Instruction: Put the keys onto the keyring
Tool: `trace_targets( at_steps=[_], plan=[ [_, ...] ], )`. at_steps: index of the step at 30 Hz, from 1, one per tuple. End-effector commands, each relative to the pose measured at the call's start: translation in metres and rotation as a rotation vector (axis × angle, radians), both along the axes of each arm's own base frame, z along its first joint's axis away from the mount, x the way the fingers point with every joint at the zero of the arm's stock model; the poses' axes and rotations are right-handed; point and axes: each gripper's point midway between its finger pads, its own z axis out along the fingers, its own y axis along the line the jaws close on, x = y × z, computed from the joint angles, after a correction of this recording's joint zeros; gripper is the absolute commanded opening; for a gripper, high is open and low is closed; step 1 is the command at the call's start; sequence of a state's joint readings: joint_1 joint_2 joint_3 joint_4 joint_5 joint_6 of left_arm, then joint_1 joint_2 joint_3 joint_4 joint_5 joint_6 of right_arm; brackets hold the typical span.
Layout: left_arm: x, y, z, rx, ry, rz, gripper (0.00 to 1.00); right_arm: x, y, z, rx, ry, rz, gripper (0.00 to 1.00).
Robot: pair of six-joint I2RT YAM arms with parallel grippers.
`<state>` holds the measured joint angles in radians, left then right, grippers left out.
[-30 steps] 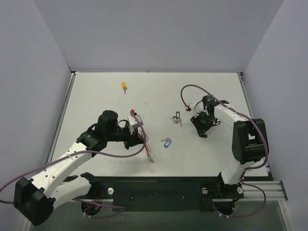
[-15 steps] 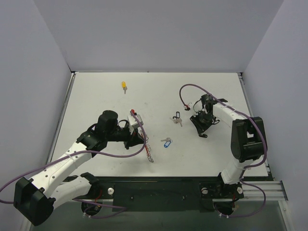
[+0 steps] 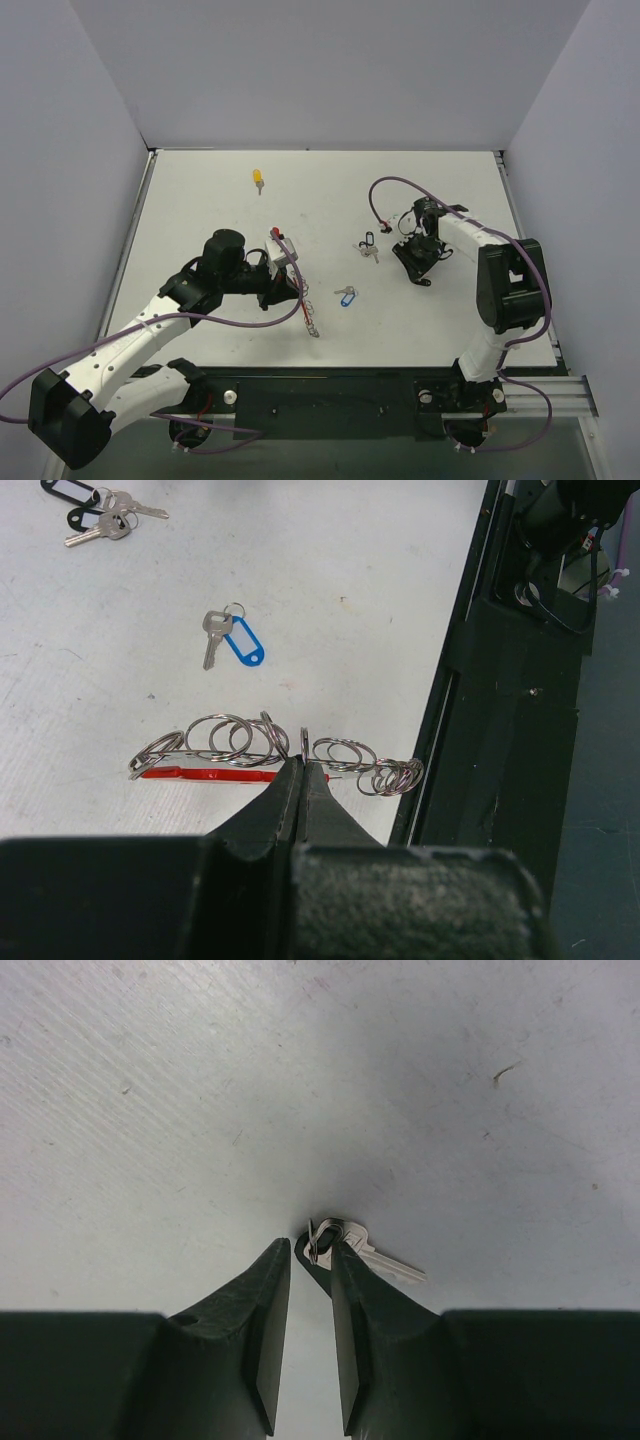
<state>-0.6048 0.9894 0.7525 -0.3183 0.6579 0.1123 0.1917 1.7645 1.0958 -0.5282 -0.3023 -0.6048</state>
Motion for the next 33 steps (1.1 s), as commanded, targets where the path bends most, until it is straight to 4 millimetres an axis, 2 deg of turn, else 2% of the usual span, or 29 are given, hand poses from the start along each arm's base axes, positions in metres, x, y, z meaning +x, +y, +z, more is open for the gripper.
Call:
trace_targets(
  at_steps=[1, 33],
  plan=[
    [0.0008, -0.0026, 0.0197, -0.045, -0.053, -0.022, 0.0, -0.0021, 0.0002, 0.0067, -0.015, 0.014, 0.016, 0.19],
    [0.001, -0.0028, 0.02, -0.045, -0.052, -0.021, 0.0, -0.0013, 0.0007, 0.0024, -0.038, 0.029, 0.011, 0.12]
  ],
)
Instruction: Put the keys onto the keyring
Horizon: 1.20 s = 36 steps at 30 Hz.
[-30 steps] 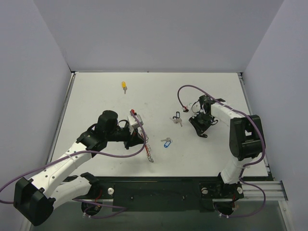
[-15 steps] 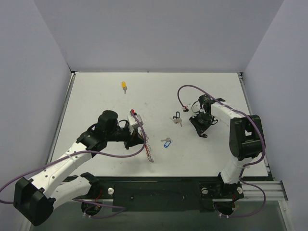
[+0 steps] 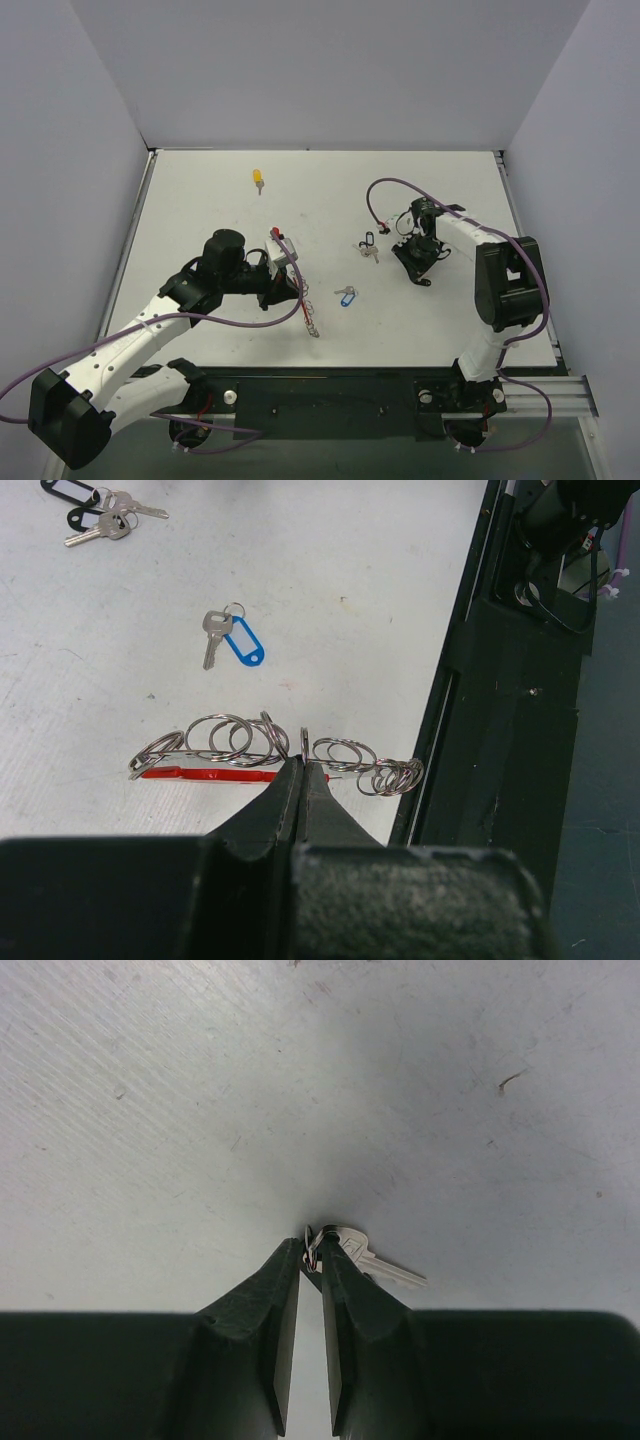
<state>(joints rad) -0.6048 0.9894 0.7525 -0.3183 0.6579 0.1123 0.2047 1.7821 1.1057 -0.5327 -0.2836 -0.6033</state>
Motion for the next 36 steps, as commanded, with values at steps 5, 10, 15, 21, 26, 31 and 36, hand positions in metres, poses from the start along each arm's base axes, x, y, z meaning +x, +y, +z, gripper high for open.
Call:
trace_targets(
  at_steps=[5, 10, 15, 21, 26, 31, 36],
  plan=[
    [0.0011, -0.0029, 0.0206, -0.046, -0.053, -0.021, 0.0, -0.0008, 0.0001, 0.0069, -0.015, 0.015, -0.002, 0.11],
    [0.0013, -0.0029, 0.0202, -0.045, -0.052, -0.021, 0.0, 0.0004, 0.0002, 0.0087, -0.002, 0.012, -0.018, 0.13],
    [0.0013, -0.0029, 0.0202, -0.045, -0.052, -0.021, 0.0, 0.0004, -0.0004, 0.0095, 0.0, 0.012, -0.021, 0.13],
    [0.0009, -0.003, 0.0203, -0.047, -0.053, -0.022, 0.0, 0.0004, -0.0007, 0.0095, 0.003, 0.013, -0.026, 0.12],
    [0.001, -0.0028, 0.0204, -0.045, -0.052, -0.021, 0.0, 0.0003, -0.0014, 0.0099, 0.001, 0.015, -0.03, 0.11],
    [0.0011, -0.0028, 0.02, -0.044, -0.051, -0.021, 0.0, 0.0004, -0.0015, 0.0098, 0.001, 0.016, -0.028, 0.09],
    [0.0007, -0.0029, 0.0201, -0.046, -0.05, -0.022, 0.0, -0.0013, -0.0014, 0.0093, 0.002, 0.025, -0.025, 0.07]
  ],
)
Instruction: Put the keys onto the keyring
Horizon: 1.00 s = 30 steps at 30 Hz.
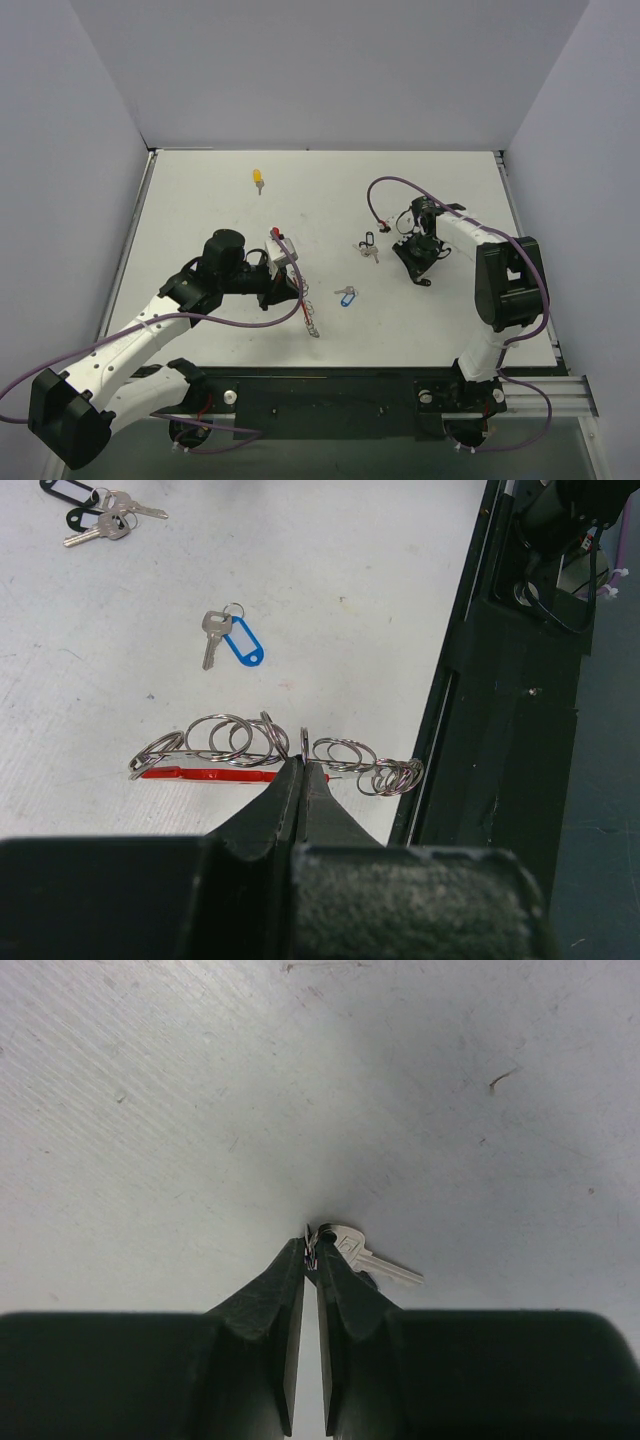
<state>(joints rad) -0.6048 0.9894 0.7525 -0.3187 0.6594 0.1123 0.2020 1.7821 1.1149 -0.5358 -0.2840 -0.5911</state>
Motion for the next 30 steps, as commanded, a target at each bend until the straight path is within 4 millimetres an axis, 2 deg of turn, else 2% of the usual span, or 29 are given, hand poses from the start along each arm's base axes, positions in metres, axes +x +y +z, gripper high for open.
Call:
trace_targets(
  at_steps=[1, 9, 16, 20, 23, 24, 25, 26, 30],
  plan=[
    [0.001, -0.003, 0.02, -0.044, -0.053, -0.02, 0.0, -0.003, -0.001, 0.008, 0.001, 0.027, -0.01, 0.06],
    [0.001, -0.003, 0.02, -0.045, -0.054, -0.022, 0.0, -0.006, 0.002, 0.015, 0.021, 0.044, 0.009, 0.0],
    [0.0, -0.004, 0.025, -0.071, -0.087, -0.036, 0.0, -0.013, 0.023, 0.052, 0.217, -0.016, 0.104, 0.0],
    [-0.004, -0.01, 0.039, -0.151, -0.132, -0.067, 0.0, -0.032, 0.052, 0.089, 0.419, -0.075, 0.265, 0.0],
    [-0.005, -0.016, 0.055, -0.207, -0.169, -0.088, 0.0, -0.051, 0.074, 0.127, 0.573, -0.149, 0.463, 0.0],
    [-0.004, -0.018, 0.064, -0.23, -0.192, -0.097, 0.0, -0.051, 0.08, 0.139, 0.597, -0.18, 0.508, 0.0],
    [-0.003, -0.021, 0.07, -0.242, -0.212, -0.101, 0.0, -0.06, 0.084, 0.149, 0.635, -0.183, 0.568, 0.0],
    [-0.004, -0.023, 0.077, -0.251, -0.231, -0.109, 0.0, -0.061, 0.092, 0.166, 0.668, -0.215, 0.621, 0.0],
    [-0.003, -0.036, 0.092, -0.261, -0.289, -0.14, 0.0, -0.096, 0.109, 0.208, 0.794, -0.24, 0.867, 0.0]
  ],
)
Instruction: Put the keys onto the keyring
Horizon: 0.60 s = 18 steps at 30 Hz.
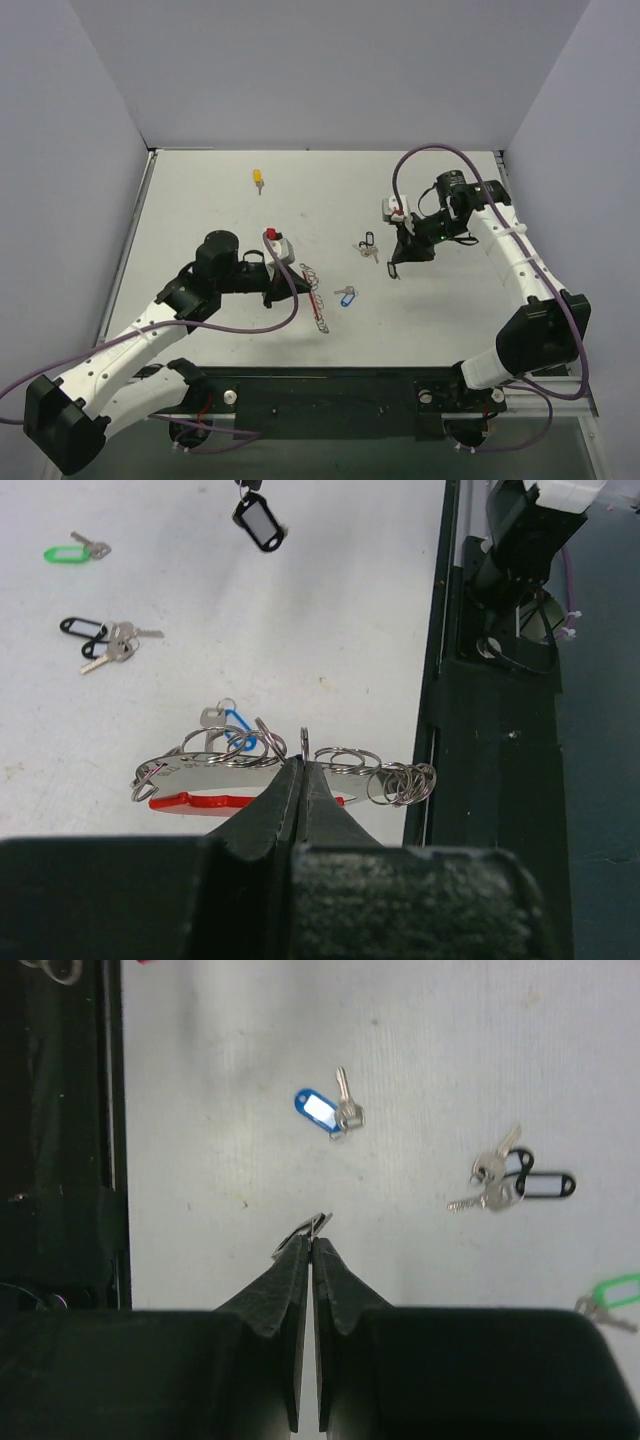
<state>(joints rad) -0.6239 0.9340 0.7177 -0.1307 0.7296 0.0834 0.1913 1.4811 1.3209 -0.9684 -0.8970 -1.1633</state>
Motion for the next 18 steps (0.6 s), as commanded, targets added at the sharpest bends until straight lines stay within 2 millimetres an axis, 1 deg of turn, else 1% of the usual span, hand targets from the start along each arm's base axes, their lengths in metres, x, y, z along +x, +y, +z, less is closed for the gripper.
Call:
trace_targets(
  at_steps=[1, 2, 3, 4, 5, 6, 7, 8, 9, 10, 12, 13, 14, 16, 17, 18],
  plan=[
    [0.005, -0.025, 0.055, -0.101, -0.166, -0.057, 0.0, -0.062, 0.03, 0.059, 0.231, -0.047, 0.339, 0.0],
    [0.001, -0.03, 0.061, -0.105, -0.19, -0.072, 0.0, -0.072, 0.035, 0.065, 0.254, -0.034, 0.374, 0.0],
    [0.004, -0.033, 0.058, -0.09, -0.194, -0.066, 0.0, -0.08, 0.04, 0.071, 0.258, -0.041, 0.41, 0.0],
    [-0.001, -0.039, 0.062, -0.093, -0.22, -0.085, 0.0, -0.088, 0.042, 0.074, 0.266, -0.036, 0.435, 0.0],
    [0.0, -0.041, 0.061, -0.083, -0.227, -0.081, 0.0, -0.098, 0.046, 0.077, 0.27, -0.041, 0.47, 0.0],
    [-0.003, -0.046, 0.064, -0.081, -0.251, -0.097, 0.0, -0.104, 0.048, 0.078, 0.266, -0.041, 0.491, 0.0],
    [-0.002, -0.05, 0.063, -0.072, -0.271, -0.095, 0.0, -0.115, 0.051, 0.079, 0.262, -0.046, 0.528, 0.0],
    [-0.007, -0.053, 0.063, -0.07, -0.285, -0.111, 0.0, -0.121, 0.05, 0.08, 0.25, -0.055, 0.542, 0.0],
    [-0.005, -0.055, 0.063, -0.063, -0.312, -0.106, 0.0, -0.127, 0.052, 0.081, 0.243, -0.057, 0.564, 0.0],
    [-0.011, -0.058, 0.06, -0.06, -0.321, -0.122, 0.0, -0.131, 0.05, 0.082, 0.229, -0.051, 0.559, 0.0],
    [-0.014, -0.061, 0.057, -0.074, -0.352, -0.128, 0.0, -0.134, 0.05, 0.086, 0.226, -0.049, 0.552, 0.0],
    [-0.017, -0.062, 0.065, -0.108, -0.387, -0.136, 0.0, -0.134, 0.049, 0.087, 0.221, -0.049, 0.548, 0.0],
    [-0.022, -0.062, 0.052, -0.103, -0.38, -0.149, 0.0, -0.135, 0.048, 0.089, 0.218, -0.042, 0.535, 0.0],
    [-0.029, -0.061, 0.05, -0.148, -0.416, -0.164, 0.0, -0.136, 0.049, 0.091, 0.224, -0.031, 0.522, 0.0],
    [-0.033, -0.059, 0.05, -0.182, -0.436, -0.161, 0.0, -0.137, 0.05, 0.092, 0.23, -0.025, 0.518, 0.0],
    [-0.035, -0.059, 0.061, -0.229, -0.471, -0.157, 0.0, -0.137, 0.051, 0.091, 0.229, -0.012, 0.51, 0.0]
  ],
)
